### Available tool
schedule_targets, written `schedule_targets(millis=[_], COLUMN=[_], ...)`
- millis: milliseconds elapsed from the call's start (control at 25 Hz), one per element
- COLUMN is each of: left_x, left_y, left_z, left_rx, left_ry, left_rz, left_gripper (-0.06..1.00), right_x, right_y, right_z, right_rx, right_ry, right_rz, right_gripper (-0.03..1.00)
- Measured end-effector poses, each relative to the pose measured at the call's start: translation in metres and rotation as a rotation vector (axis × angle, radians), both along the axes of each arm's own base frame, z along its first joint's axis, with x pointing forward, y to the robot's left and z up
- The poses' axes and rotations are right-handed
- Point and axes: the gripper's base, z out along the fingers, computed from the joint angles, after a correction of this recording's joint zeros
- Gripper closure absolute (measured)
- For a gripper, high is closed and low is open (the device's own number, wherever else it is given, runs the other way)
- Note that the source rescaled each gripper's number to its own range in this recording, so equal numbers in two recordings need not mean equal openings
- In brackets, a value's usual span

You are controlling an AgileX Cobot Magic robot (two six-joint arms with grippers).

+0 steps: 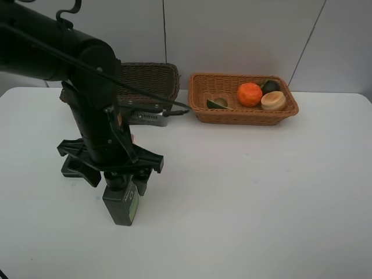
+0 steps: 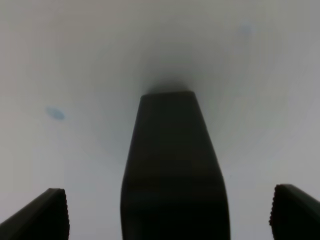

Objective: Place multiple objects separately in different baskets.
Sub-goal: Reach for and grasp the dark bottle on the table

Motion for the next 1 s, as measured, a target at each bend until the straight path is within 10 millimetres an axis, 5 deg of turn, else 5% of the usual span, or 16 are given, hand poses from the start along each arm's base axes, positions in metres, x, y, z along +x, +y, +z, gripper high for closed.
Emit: schedule_targets(millis=[520, 600, 680, 720, 1000], left_x=[0.004, 0.003, 0.003, 0.003, 0.001], left_y=[-0.002, -0.002, -0.002, -0.002, -0.001], left_z=[-0.013, -0.013, -0.013, -0.013, -0.013], left_rx=[-0.001, -0.005, -0.006, -0.005, 0.006], left_ry=[0.015, 0.023, 0.031, 0.032, 0.047], left_rz=[0.008, 0.015, 0.019, 0.017, 0.013], left_gripper=[-0.01, 0.25, 0.80, 0.86, 0.81], right_x=[0.000, 0.000, 0.000, 0.000, 0.000], right_y=[0.000, 0.000, 0.000, 0.000, 0.000], right_z=[0.000, 0.000, 0.000, 0.000, 0.000], right_rx=[0.000, 0.000, 0.000, 0.000, 0.000], right_ry=[0.000, 0.000, 0.000, 0.000, 0.000], right_rz=[0.000, 0.000, 0.000, 0.000, 0.000], right_gripper=[-0.03, -0.03, -0.03, -0.03, -0.03])
